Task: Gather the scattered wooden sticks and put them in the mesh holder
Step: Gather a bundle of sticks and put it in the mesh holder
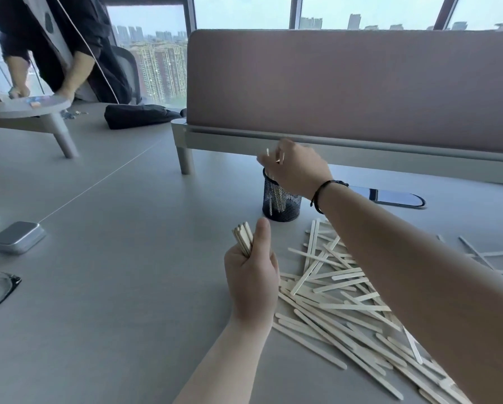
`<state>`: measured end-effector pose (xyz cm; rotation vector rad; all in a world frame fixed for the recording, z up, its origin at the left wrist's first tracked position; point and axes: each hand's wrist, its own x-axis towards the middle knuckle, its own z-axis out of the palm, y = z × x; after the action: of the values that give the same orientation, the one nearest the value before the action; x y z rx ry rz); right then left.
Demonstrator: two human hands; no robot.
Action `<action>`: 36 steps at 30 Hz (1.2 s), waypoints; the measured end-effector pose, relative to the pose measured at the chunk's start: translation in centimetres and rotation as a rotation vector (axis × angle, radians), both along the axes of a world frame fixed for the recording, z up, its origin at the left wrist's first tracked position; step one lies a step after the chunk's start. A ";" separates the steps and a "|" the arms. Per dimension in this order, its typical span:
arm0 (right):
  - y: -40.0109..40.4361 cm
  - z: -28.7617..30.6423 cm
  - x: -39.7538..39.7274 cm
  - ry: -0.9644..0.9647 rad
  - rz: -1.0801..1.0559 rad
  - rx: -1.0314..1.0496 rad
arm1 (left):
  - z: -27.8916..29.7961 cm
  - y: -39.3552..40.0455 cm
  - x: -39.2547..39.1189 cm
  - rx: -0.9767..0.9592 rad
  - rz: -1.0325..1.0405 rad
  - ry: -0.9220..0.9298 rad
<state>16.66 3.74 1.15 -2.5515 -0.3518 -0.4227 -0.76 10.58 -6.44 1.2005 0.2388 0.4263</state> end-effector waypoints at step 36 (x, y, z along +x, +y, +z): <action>-19.2 -7.4 -23.8 0.056 0.008 0.385 | 8.1 -2.6 3.1 0.628 0.100 -0.074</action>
<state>-7.17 -15.47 -6.24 -2.1808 -0.2334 -0.3745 2.38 7.97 1.70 1.7873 0.1001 0.6598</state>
